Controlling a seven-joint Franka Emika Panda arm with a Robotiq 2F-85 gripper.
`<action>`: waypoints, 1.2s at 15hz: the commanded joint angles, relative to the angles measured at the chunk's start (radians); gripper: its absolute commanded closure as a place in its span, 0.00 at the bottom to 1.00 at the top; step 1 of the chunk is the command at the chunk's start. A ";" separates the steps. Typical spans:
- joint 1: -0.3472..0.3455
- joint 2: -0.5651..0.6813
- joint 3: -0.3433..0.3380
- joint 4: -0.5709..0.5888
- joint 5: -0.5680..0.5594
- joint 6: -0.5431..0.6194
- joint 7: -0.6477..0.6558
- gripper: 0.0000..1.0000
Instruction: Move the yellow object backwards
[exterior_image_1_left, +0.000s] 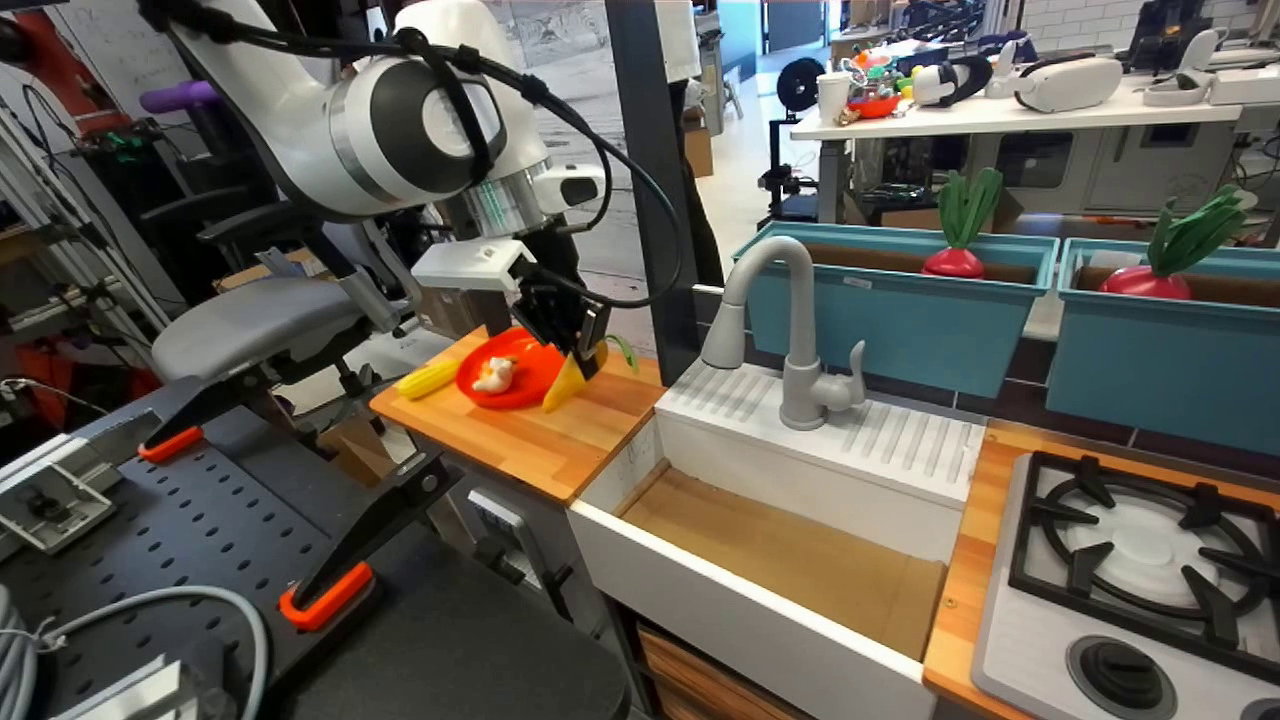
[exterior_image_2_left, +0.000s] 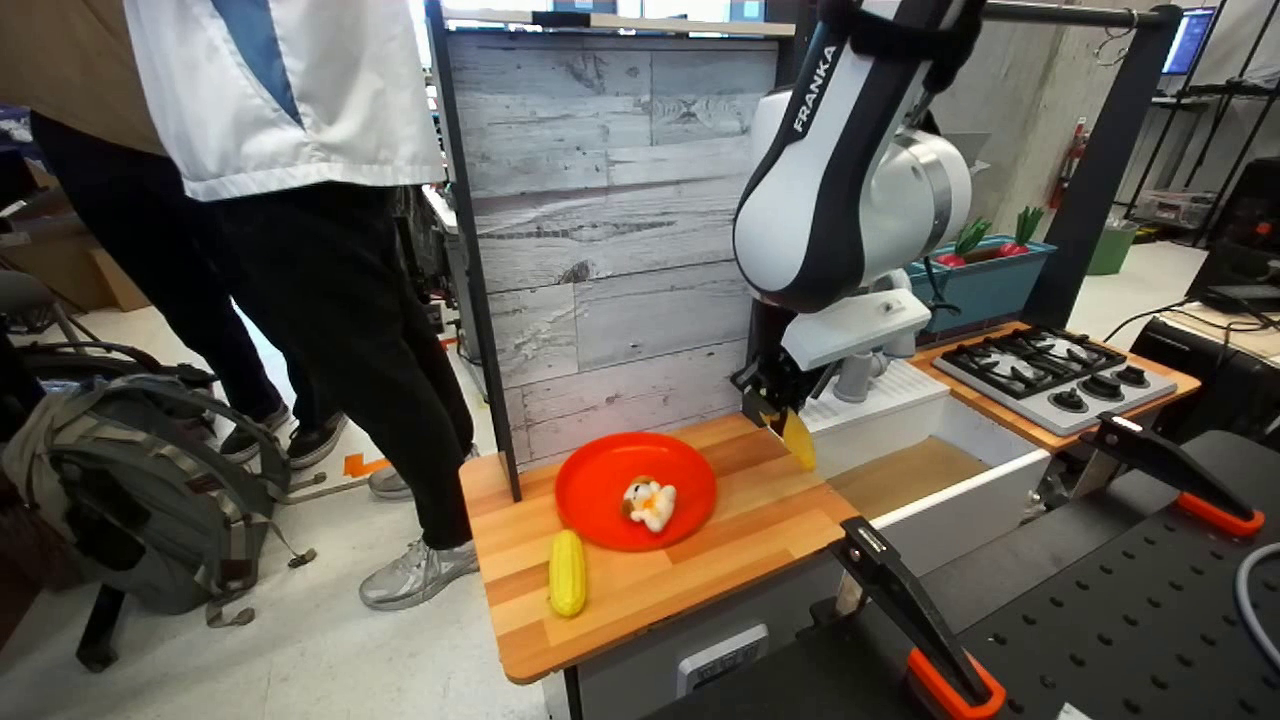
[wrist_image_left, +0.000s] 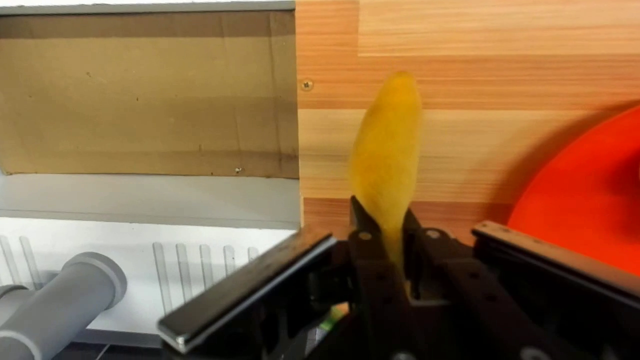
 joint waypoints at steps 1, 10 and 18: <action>-0.006 0.052 0.015 0.048 0.024 0.042 -0.001 0.97; -0.017 0.117 0.040 0.170 0.063 -0.004 -0.005 0.97; -0.015 0.187 0.042 0.254 0.079 -0.042 -0.004 0.97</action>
